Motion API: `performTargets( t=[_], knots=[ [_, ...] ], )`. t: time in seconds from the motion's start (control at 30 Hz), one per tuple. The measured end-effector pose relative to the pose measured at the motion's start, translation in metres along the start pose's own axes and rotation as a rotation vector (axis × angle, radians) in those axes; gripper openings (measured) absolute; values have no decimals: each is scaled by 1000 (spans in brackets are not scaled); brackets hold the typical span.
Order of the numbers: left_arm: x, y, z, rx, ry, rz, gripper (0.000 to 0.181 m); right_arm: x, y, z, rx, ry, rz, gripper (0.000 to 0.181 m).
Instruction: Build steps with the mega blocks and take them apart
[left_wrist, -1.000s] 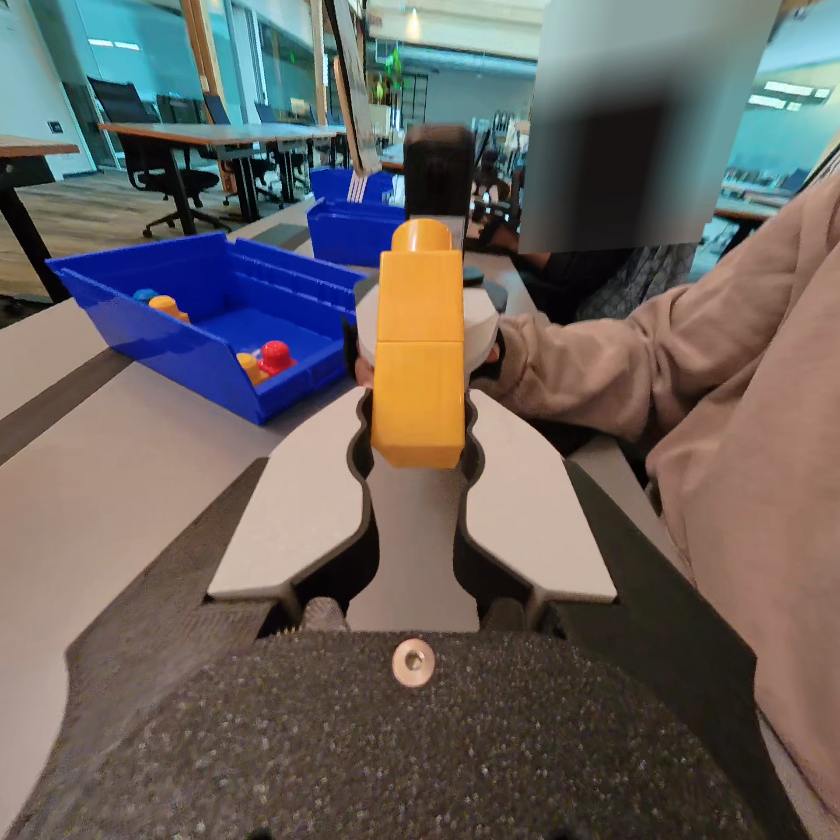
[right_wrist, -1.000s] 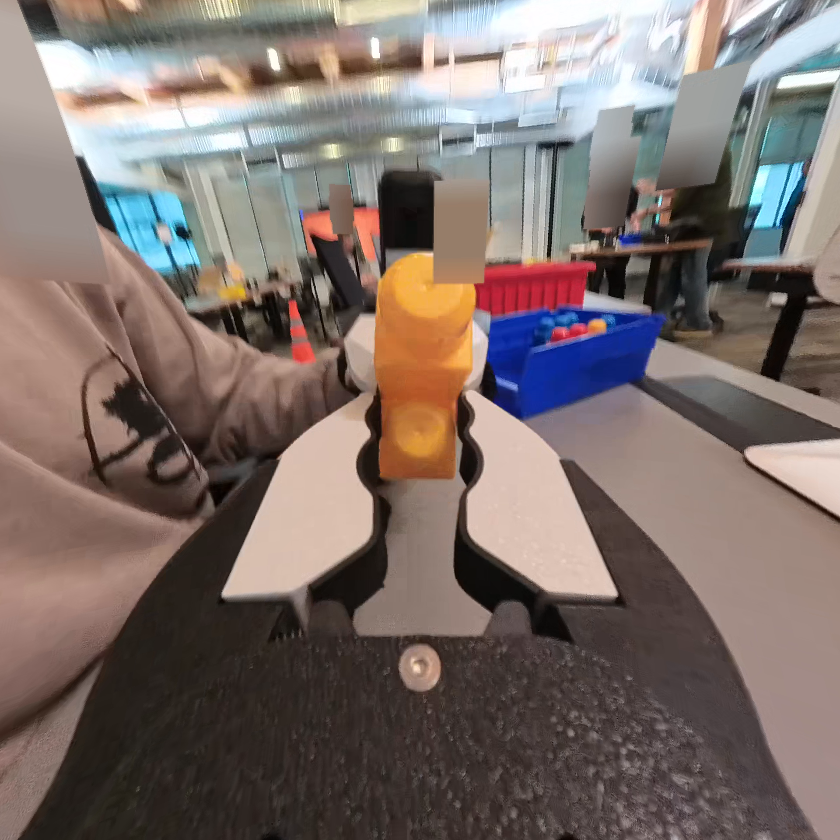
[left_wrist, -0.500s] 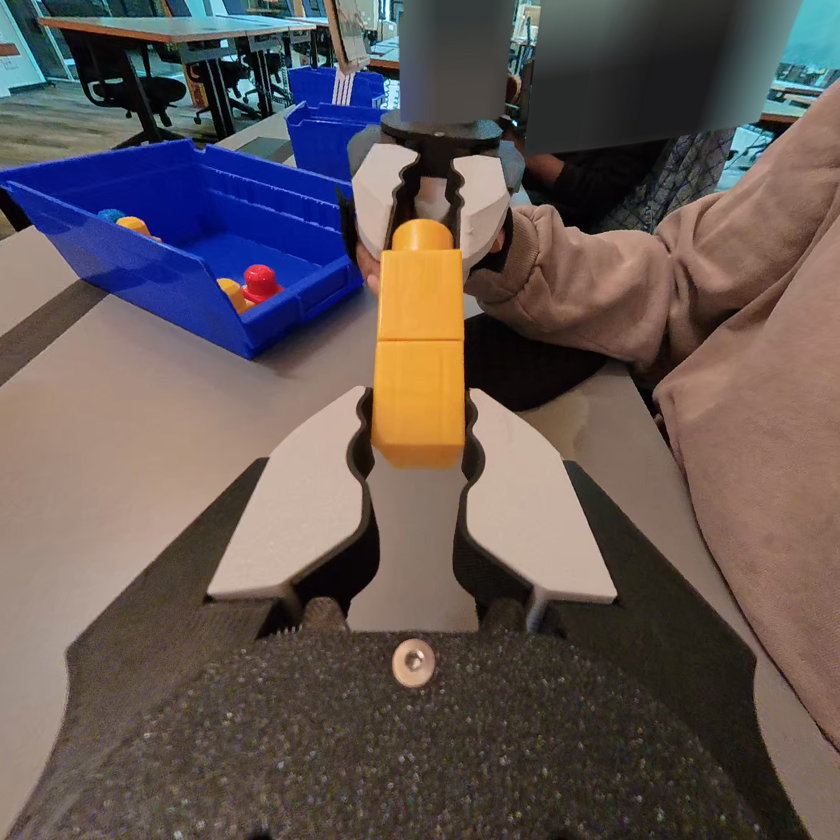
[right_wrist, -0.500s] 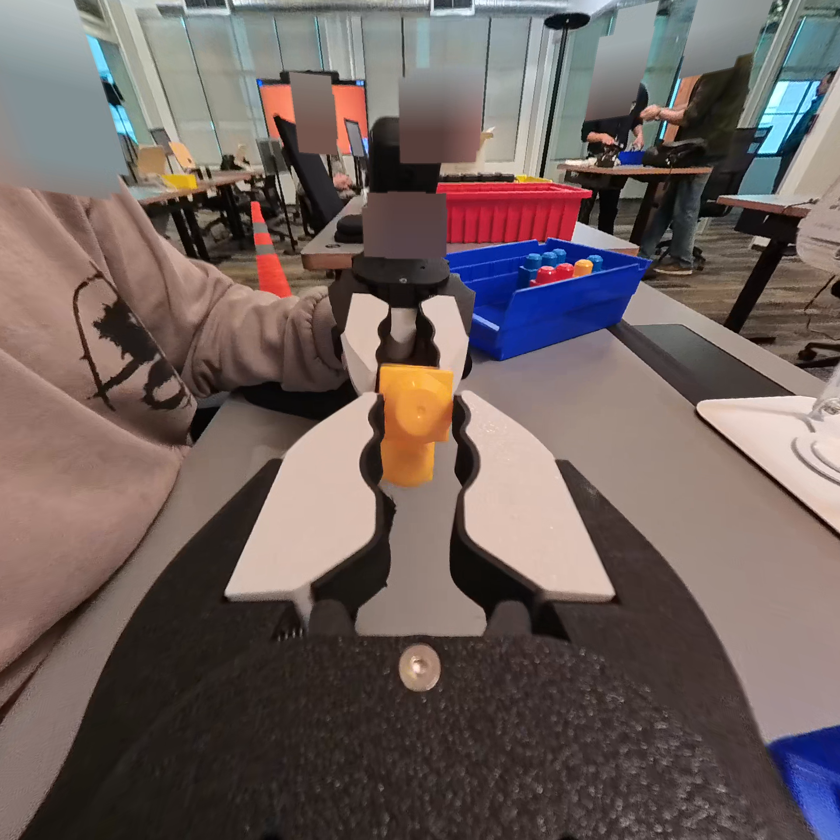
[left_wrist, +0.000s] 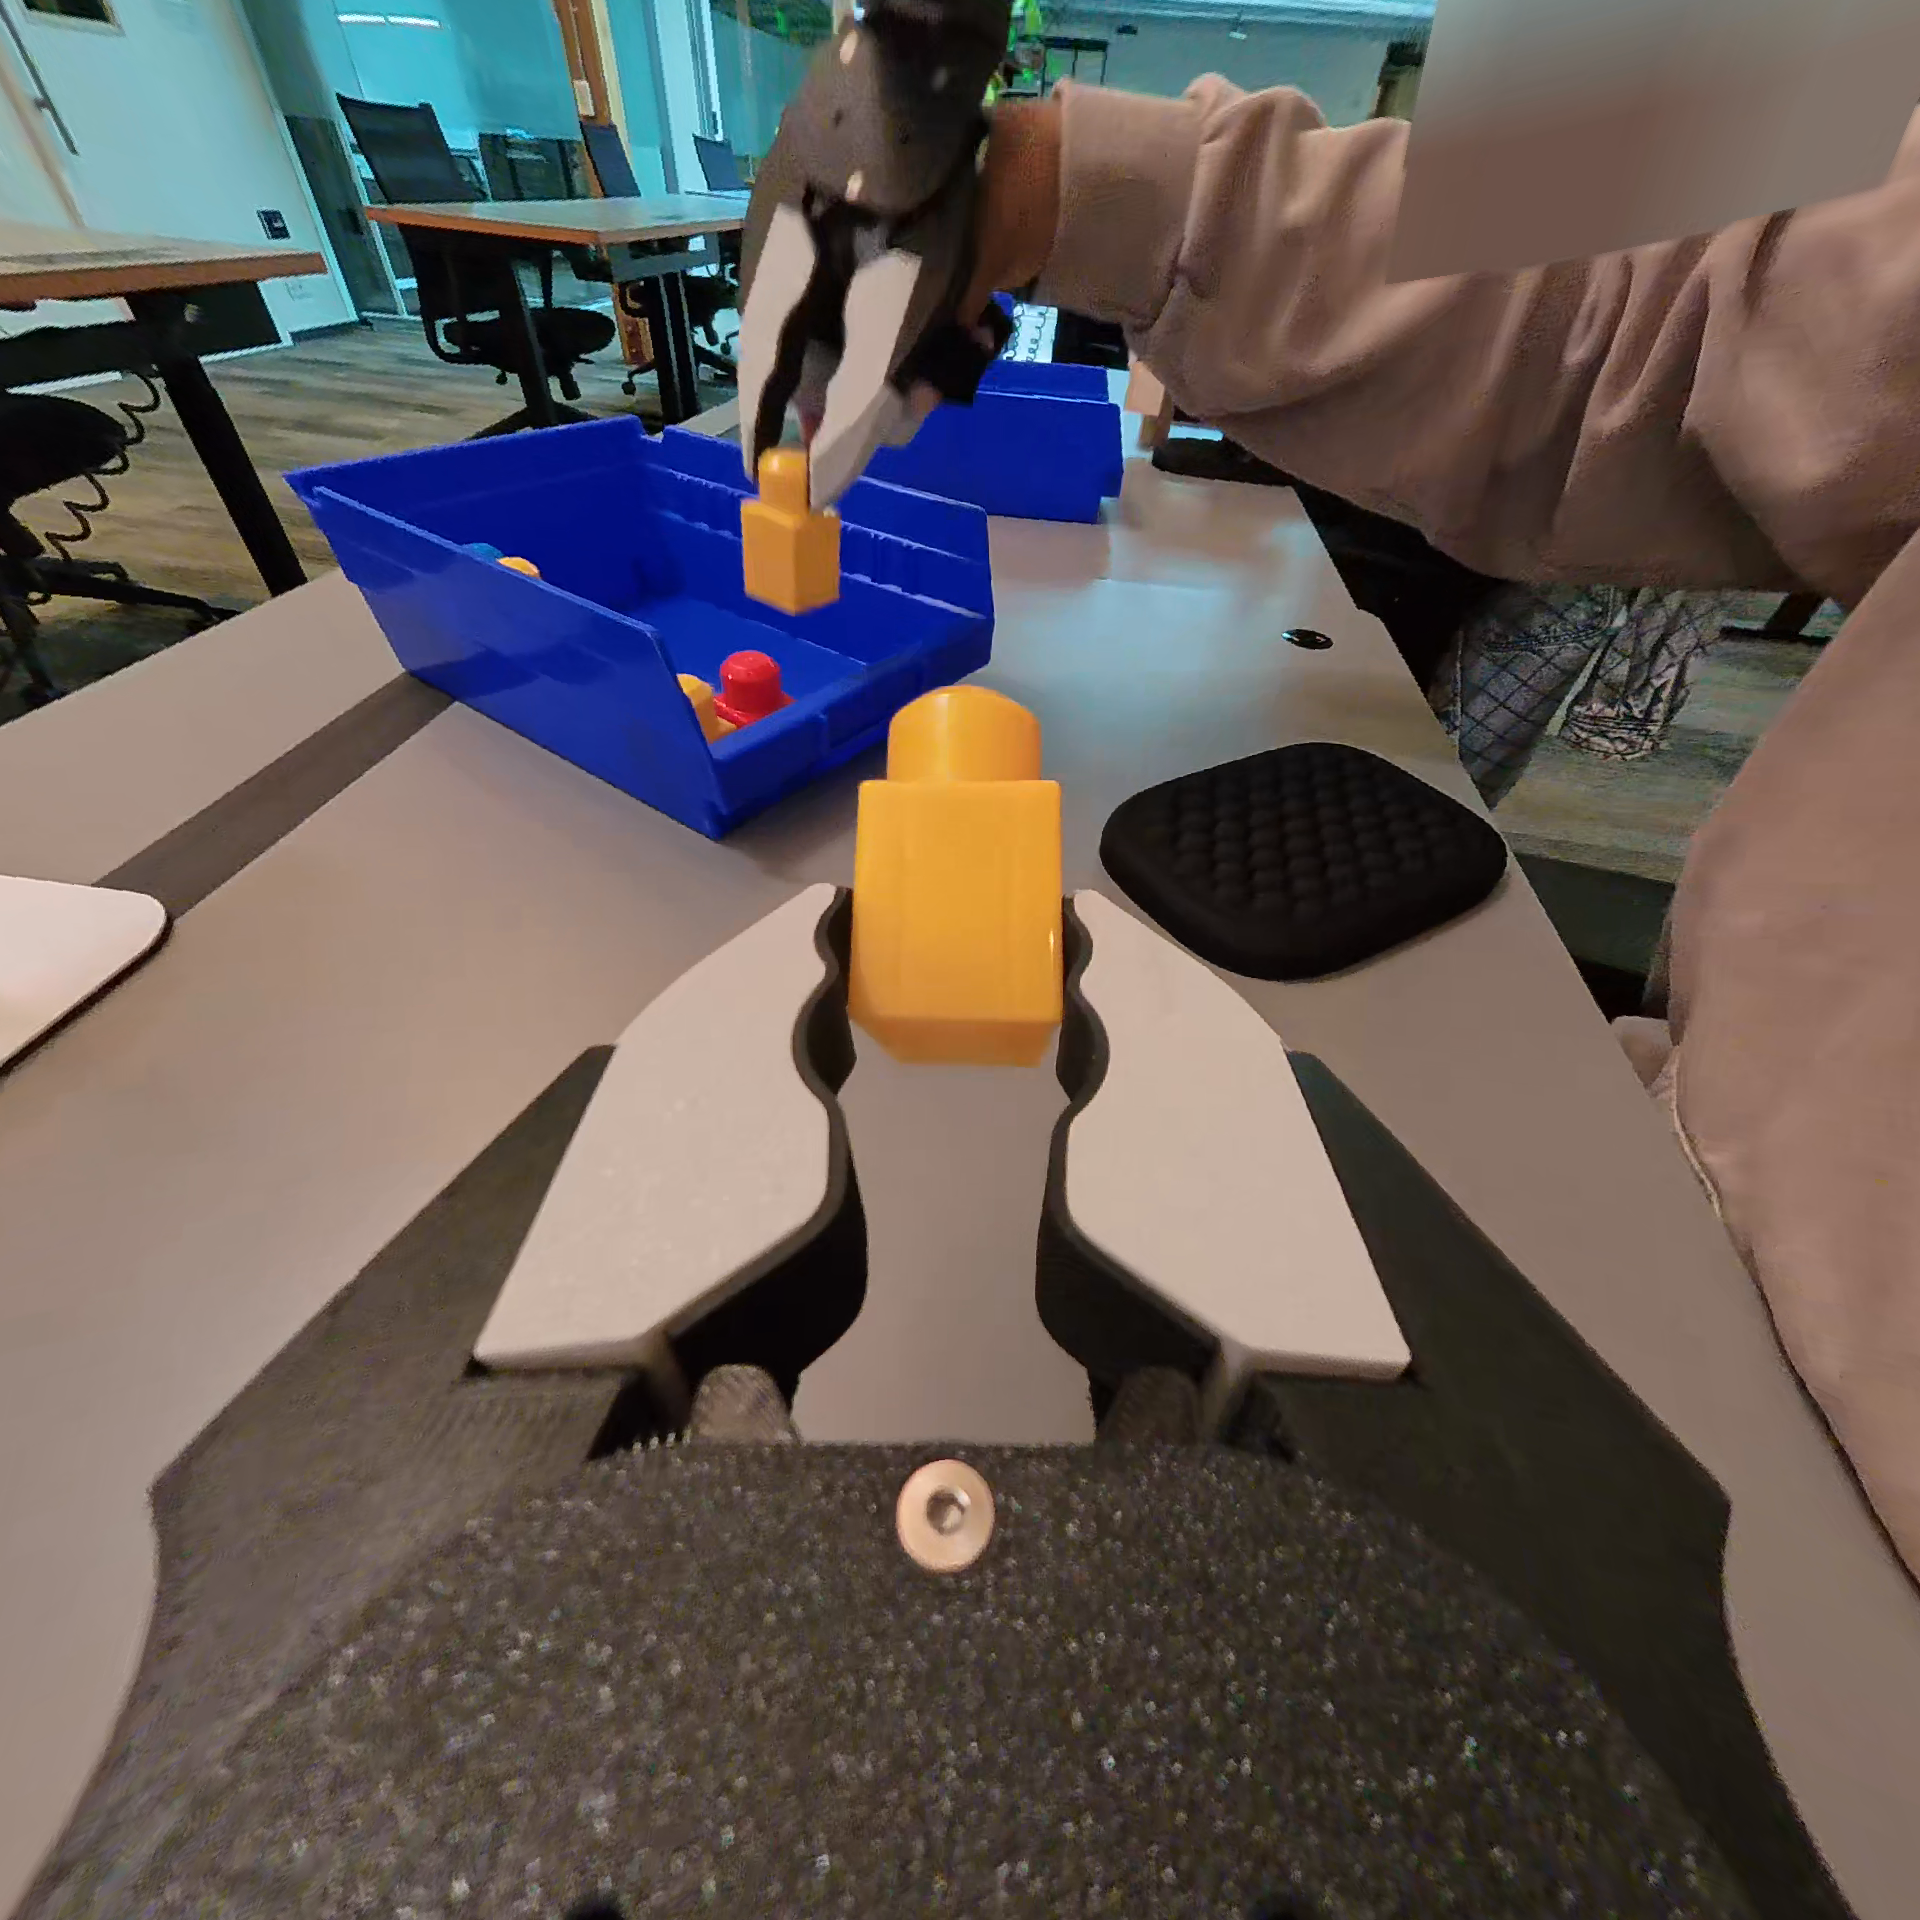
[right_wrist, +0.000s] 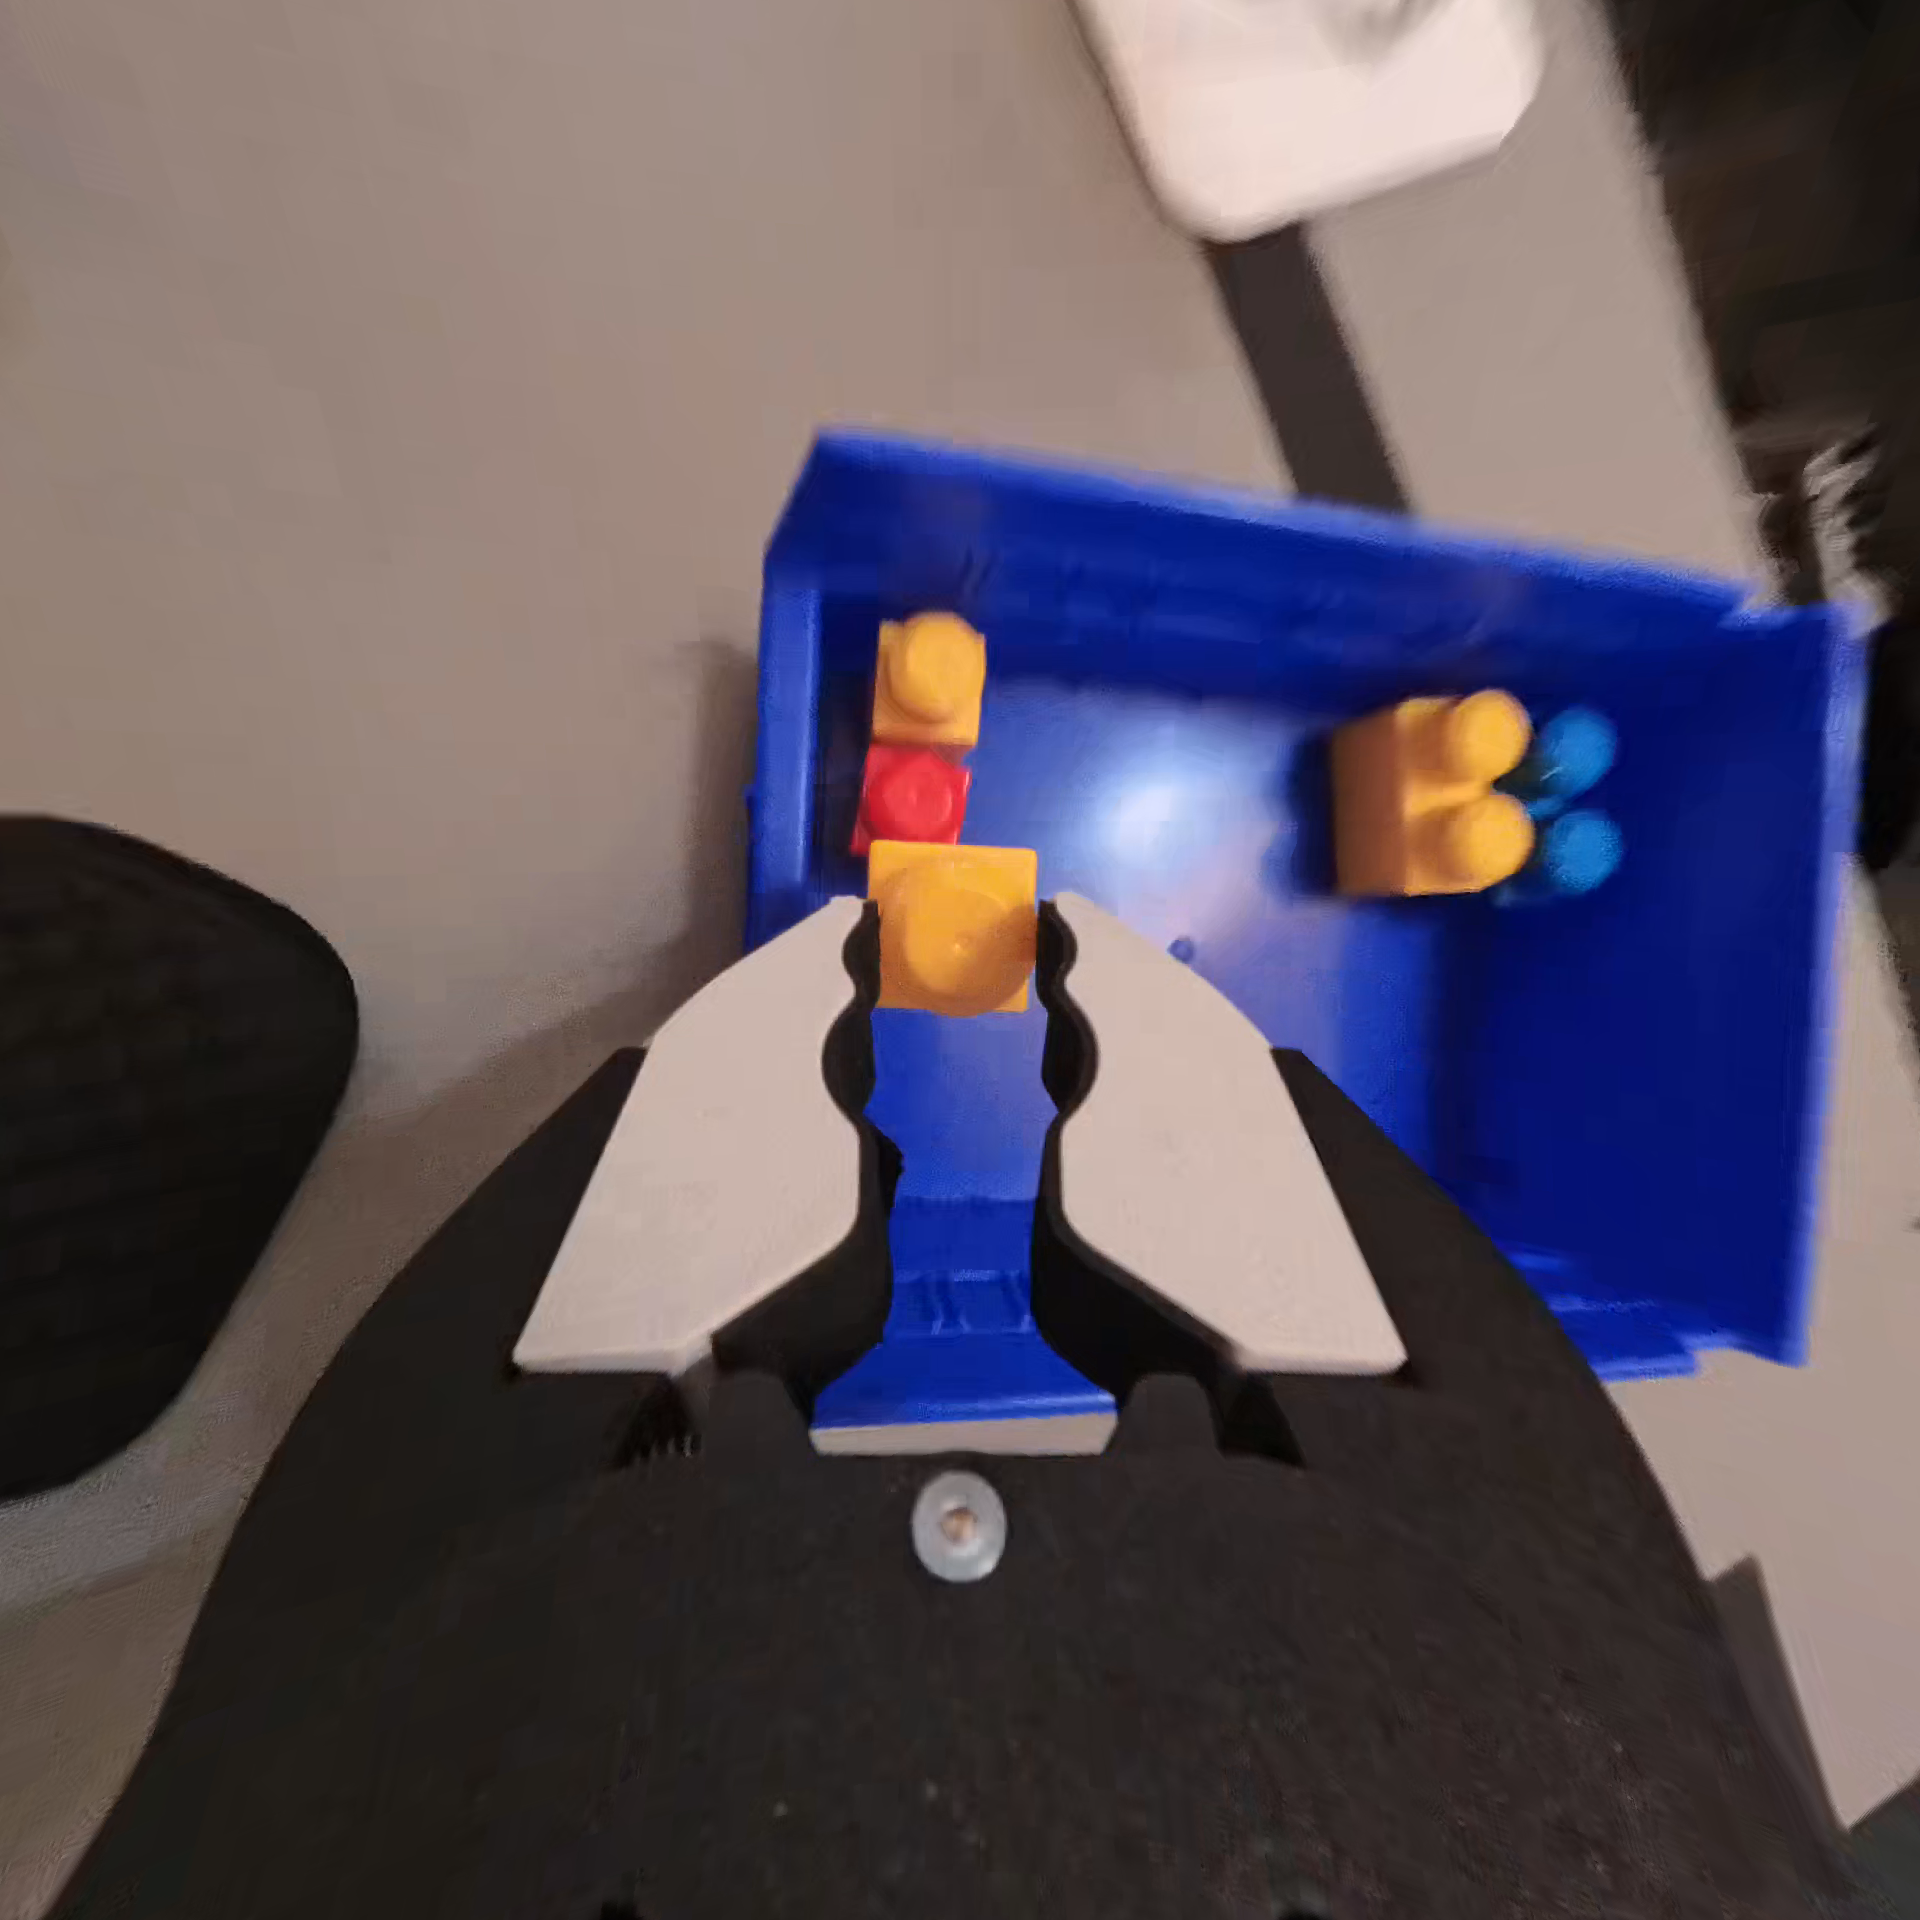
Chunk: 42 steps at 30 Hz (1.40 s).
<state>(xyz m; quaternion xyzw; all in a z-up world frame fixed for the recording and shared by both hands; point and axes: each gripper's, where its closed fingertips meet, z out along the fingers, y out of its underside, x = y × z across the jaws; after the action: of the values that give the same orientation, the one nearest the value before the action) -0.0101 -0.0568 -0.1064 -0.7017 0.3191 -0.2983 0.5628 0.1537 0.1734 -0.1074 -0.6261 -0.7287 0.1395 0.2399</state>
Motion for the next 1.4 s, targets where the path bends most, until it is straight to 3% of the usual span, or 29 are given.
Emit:
performTargets(
  t=[0.1, 0.3, 0.67, 0.77, 0.87, 0.93, 1.17, 1.4],
  knots=[
    [-1, 2, 1, 0, -6, -1, 37, 4, 25, 32, -140, -48, 23, 28],
    [-11, 2, -3, 26, -32, -28, 37, -2, 35, 67, -217, -94, 22, 29],
    [-14, 3, -4, 45, -36, -46, 37, -11, 46, 79, -232, -146, 55, 29],
    [-13, 1, -4, 54, -35, -48, 37, -11, 46, 75, -228, -119, 40, 40],
    [-11, -1, -4, 72, -24, -53, 37, -11, 23, 56, -130, -71, 50, 41],
    [-8, -3, -3, 85, -7, -56, 37, -22, -8, 43, -8, -20, -7, 38],
    [3, 1, 6, 65, 36, -51, 37, -157, -119, 32, 474, -268, -142, 41],
    [22, 6, 18, 29, 94, -26, 37, -208, -158, 41, 584, -388, -166, 35]
  ],
)
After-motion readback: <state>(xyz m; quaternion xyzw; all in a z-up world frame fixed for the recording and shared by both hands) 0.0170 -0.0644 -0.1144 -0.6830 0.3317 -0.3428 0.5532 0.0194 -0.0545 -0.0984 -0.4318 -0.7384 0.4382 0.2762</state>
